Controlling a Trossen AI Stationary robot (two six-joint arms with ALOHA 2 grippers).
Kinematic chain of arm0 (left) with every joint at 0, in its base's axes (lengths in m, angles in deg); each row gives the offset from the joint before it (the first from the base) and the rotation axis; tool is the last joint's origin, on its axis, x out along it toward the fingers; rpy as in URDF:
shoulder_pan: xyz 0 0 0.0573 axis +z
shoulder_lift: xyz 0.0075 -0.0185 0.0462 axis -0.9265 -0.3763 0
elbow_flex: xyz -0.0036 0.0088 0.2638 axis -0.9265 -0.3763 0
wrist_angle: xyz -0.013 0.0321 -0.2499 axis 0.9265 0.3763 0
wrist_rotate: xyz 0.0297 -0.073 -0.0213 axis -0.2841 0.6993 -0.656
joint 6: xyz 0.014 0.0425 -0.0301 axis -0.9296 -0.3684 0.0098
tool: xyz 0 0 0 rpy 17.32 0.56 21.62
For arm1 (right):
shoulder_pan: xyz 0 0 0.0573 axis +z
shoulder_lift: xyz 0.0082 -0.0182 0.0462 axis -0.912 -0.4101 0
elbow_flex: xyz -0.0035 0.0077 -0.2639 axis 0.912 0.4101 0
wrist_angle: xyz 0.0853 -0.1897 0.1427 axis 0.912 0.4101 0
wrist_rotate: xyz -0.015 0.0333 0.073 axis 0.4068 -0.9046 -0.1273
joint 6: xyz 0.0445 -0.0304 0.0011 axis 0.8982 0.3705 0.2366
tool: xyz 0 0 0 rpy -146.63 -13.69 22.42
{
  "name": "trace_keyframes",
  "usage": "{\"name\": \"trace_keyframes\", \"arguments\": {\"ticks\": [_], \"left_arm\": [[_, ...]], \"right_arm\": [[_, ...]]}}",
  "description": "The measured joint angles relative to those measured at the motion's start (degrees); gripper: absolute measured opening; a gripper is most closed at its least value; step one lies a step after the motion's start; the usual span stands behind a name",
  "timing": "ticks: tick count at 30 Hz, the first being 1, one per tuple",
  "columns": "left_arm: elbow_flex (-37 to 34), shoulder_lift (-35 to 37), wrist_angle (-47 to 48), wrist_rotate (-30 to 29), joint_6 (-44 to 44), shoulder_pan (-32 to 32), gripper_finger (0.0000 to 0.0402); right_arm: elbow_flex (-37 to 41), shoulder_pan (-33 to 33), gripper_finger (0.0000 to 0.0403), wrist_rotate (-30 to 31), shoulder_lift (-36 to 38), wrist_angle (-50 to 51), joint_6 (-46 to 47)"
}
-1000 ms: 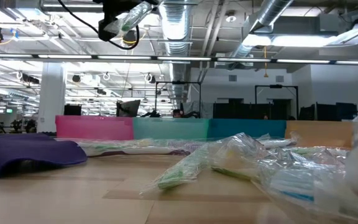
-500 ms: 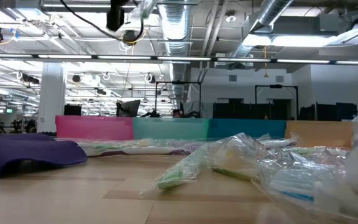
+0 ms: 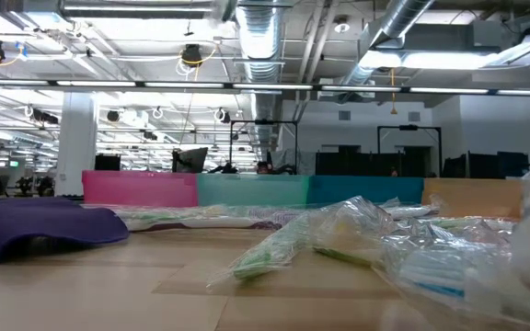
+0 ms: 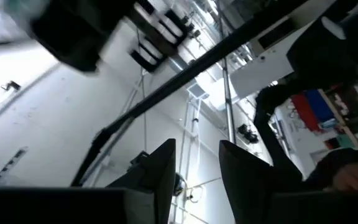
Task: Pick & Place Toothbrushes
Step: Put the green toothbrush into the orange bin
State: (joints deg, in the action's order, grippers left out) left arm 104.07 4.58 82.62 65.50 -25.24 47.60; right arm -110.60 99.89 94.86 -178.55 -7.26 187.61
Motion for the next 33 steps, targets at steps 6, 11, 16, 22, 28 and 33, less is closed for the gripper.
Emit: {"name": "trace_keyframes", "arguments": {"ticks": [6,11,16,22,28,33], "left_arm": [[11.1,-7.1,3.4,-11.8,-11.4,-7.0,0.0007],[15.5,-7.3,2.9,-11.1,-12.0,-9.0,0.0007],[15.7,-5.4,3.4,-11.7,-13.8,-11.5,0.0007],[15.7,-6.4,4.8,-12.9,-21.5,-12.6,0.0007],[15.6,-8.1,4.8,-13.6,-24.5,-12.2,0.0007],[15.6,-8.3,4.7,-17.0,-27.2,-13.2,0.0007]], "right_arm": [[0.0,-1.2,0.0119,-0.8,0.0,1.5,1.0],[0.0,-3.2,0.0119,-0.7,0.0,2.2,-0.8],[0.0,-5.5,0.0119,-0.7,0.0,2.2,-1.0],[-0.1,-7.4,0.0119,-4.0,0.0,2.2,4.5],[-3.9,-9.1,0.0119,-7.5,0.0,5.9,6.1],[-6.0,-11.6,0.0119,-10.5,0.0,10.9,6.6]]}}
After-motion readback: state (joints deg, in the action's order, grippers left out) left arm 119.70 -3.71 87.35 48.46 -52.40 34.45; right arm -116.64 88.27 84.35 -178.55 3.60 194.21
